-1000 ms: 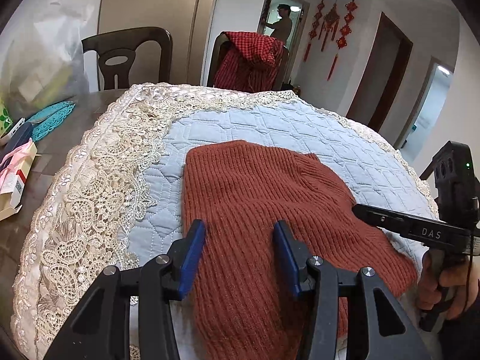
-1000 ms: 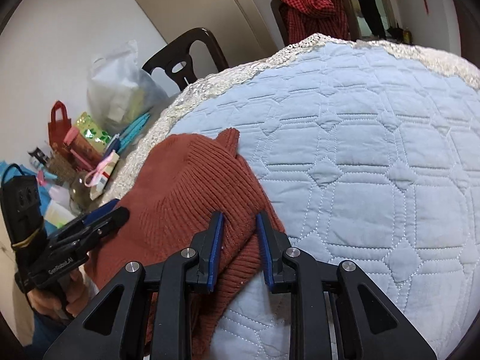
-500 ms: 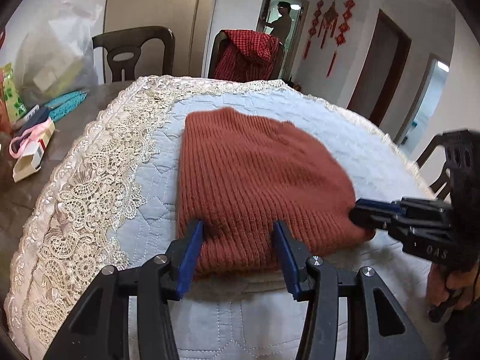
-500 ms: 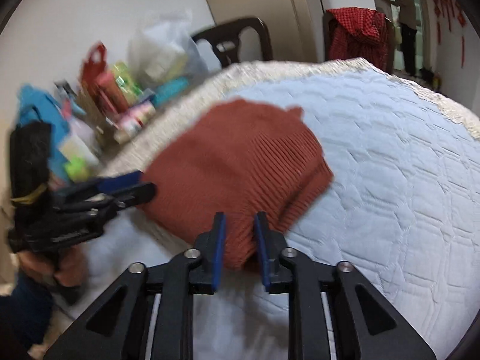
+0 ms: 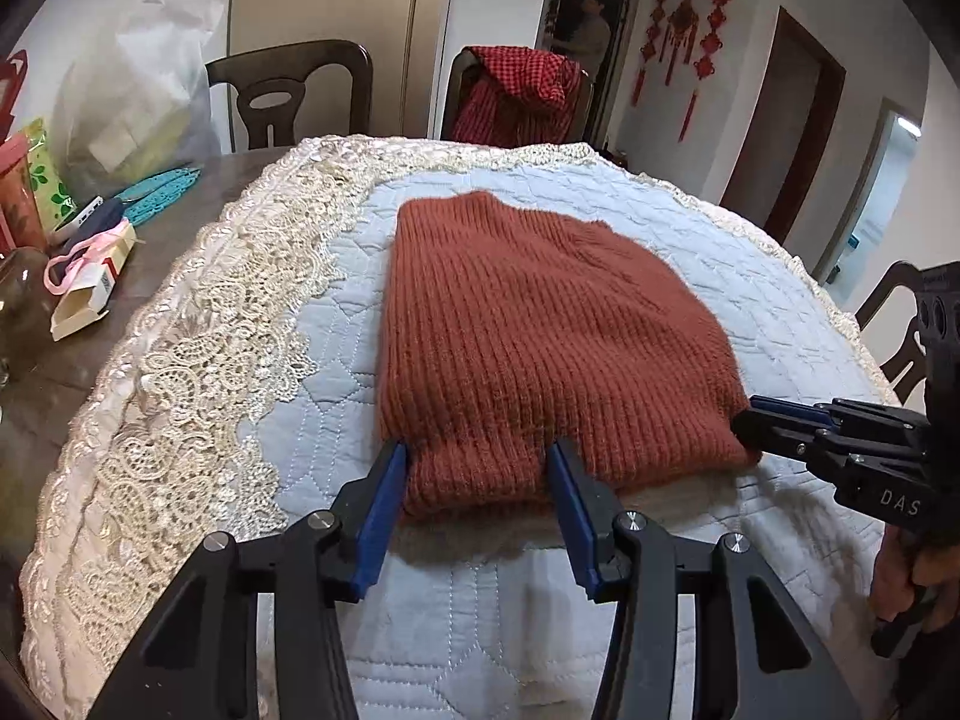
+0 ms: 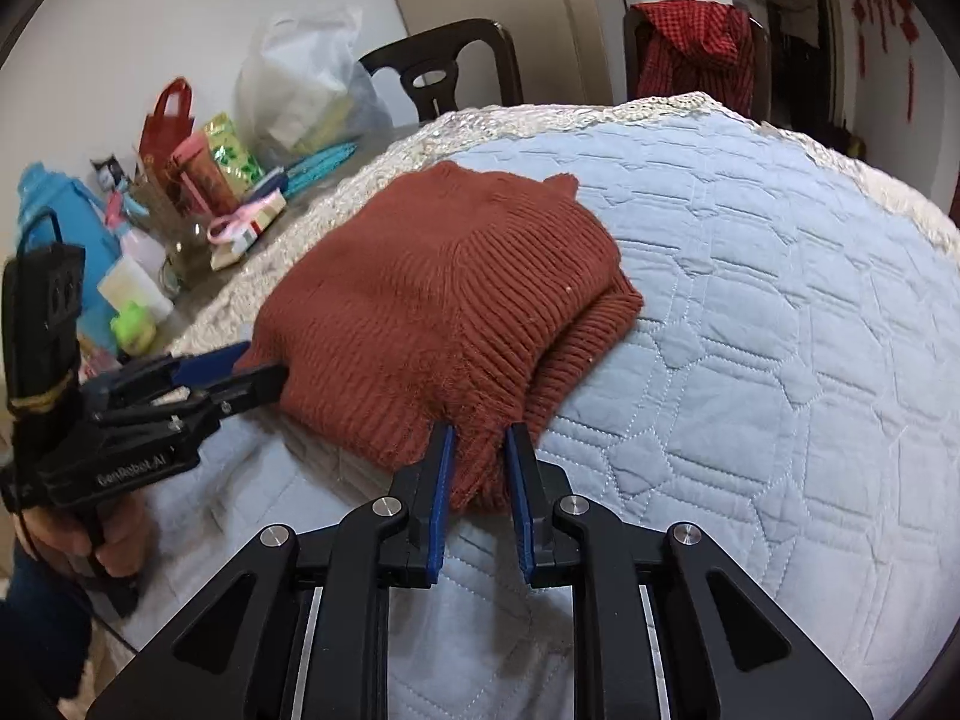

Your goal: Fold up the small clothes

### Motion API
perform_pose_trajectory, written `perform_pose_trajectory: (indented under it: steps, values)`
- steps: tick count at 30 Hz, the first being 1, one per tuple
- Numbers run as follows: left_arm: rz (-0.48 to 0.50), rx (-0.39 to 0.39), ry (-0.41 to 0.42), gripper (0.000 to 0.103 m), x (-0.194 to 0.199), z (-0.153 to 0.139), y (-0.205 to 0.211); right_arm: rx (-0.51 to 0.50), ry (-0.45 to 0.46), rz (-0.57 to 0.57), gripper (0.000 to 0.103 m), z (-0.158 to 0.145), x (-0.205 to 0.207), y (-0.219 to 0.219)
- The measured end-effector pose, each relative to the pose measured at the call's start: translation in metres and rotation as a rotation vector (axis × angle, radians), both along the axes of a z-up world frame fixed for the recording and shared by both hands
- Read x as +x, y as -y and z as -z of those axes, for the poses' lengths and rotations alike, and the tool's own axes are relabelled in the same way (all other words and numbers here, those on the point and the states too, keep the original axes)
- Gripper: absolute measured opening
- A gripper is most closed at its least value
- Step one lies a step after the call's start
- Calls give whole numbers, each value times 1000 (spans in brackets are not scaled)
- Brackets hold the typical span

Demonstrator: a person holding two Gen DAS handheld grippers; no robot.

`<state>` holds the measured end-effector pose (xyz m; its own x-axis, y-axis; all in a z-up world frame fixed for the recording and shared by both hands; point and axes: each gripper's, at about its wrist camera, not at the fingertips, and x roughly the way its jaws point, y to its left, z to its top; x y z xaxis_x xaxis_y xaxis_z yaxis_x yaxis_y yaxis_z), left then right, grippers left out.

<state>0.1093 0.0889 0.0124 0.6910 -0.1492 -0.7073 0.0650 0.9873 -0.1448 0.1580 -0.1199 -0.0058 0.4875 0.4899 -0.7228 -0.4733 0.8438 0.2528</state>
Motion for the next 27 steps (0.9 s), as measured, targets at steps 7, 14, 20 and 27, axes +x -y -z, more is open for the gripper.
perform_pose_trajectory:
  steps: [7,14,20,27]
  values:
    - [-25,35,1,52,-18,-9,5,9,20,9,18,-13,-18,7]
    - [-36,61,20,53,-40,-21,12,11,34,4,27,-25,-42,11]
    - [-49,93,35,59,-56,-22,13,13,53,11,42,-33,-62,17]
    - [-66,153,-17,59,-53,0,8,-63,51,32,43,-14,-68,13]
